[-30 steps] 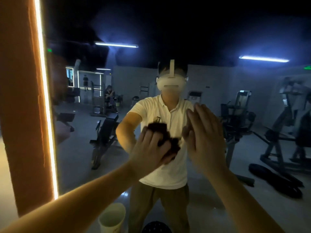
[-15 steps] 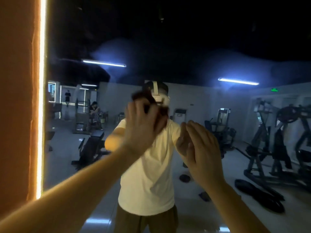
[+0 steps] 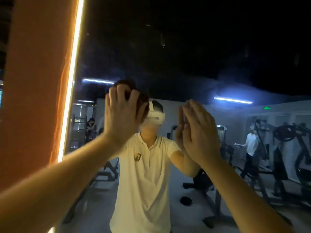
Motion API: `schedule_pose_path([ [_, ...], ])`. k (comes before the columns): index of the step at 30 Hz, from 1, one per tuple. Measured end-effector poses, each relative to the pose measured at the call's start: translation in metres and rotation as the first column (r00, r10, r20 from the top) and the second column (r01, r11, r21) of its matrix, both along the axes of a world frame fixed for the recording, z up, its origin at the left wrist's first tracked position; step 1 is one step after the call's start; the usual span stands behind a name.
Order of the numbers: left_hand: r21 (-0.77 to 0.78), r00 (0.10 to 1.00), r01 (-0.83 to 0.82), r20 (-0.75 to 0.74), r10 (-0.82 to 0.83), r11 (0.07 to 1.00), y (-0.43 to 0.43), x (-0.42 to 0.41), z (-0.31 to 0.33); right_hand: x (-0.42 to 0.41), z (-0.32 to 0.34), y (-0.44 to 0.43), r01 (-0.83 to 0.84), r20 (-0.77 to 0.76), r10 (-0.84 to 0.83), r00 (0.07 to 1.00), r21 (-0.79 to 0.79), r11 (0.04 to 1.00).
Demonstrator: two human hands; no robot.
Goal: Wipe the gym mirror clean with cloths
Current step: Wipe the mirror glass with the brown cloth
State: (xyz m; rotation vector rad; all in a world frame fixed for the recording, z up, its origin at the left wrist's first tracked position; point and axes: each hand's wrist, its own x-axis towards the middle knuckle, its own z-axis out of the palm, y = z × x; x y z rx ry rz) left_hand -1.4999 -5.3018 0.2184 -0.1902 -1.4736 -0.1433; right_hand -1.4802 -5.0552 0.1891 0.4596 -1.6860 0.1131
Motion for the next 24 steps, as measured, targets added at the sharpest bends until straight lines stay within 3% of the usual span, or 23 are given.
schedule_pose_path([
  [1,0.007,0.999,0.050,0.014,-0.050,0.999,0.011,-0.001,-0.014,-0.002,0.006,-0.001,0.000,-0.008,-0.001,1.000,-0.025,1.000],
  [3,-0.234,0.990,0.140,0.043,-0.134,0.962,0.025,0.001,-0.062,-0.006,0.012,-0.004,0.016,-0.017,-0.017,1.000,-0.048,0.999],
  [6,-0.671,0.994,0.107,0.053,-0.097,0.734,0.003,0.008,-0.085,-0.013,0.004,-0.007,0.097,-0.021,-0.097,0.995,-0.006,0.995],
  [8,-0.792,0.999,-0.010,-0.038,-0.033,0.610,-0.013,0.006,-0.041,-0.018,-0.003,-0.005,0.122,-0.041,-0.122,0.992,0.011,0.992],
  [9,-0.763,0.996,-0.044,-0.082,-0.028,0.645,-0.016,0.003,-0.012,-0.020,-0.004,-0.004,0.122,-0.046,-0.122,0.991,0.012,0.992],
  [10,-0.670,0.994,-0.043,-0.103,-0.036,0.742,-0.017,0.000,0.020,-0.022,-0.005,-0.002,0.123,-0.046,-0.122,0.991,0.016,0.992],
  [12,-0.391,0.995,-0.024,-0.101,-0.017,0.920,-0.014,-0.002,0.075,-0.025,-0.004,0.000,0.125,-0.036,-0.124,0.992,0.027,0.992],
  [13,-0.268,0.997,-0.004,-0.076,-0.017,0.963,-0.008,-0.003,0.088,-0.026,-0.004,0.002,0.122,-0.029,-0.121,0.992,0.030,0.992],
  [15,-0.134,0.998,0.045,-0.037,-0.050,0.990,0.010,-0.007,0.083,-0.024,-0.003,0.004,0.106,-0.011,-0.106,0.994,0.036,0.994],
  [17,-0.237,0.996,0.089,0.008,-0.090,0.967,0.023,-0.009,0.044,-0.022,0.001,0.005,0.065,-0.015,-0.064,0.998,0.024,0.998],
  [19,-0.521,0.986,0.162,0.125,-0.113,0.838,0.020,-0.007,-0.010,-0.020,0.007,0.006,0.050,-0.034,-0.050,0.998,-0.009,0.999],
  [22,-0.850,0.990,0.128,0.141,-0.015,0.511,-0.005,-0.001,-0.023,-0.017,0.014,0.008,0.093,-0.043,-0.095,0.995,-0.040,0.995],
  [23,-0.888,0.997,0.055,0.077,0.030,0.457,-0.012,0.000,-0.004,-0.018,0.013,0.008,0.112,-0.045,-0.113,0.993,-0.031,0.993],
  [24,-0.872,0.999,-0.002,0.024,0.047,0.490,-0.017,0.001,0.019,-0.020,0.012,0.008,0.120,-0.044,-0.121,0.992,-0.023,0.993],
])
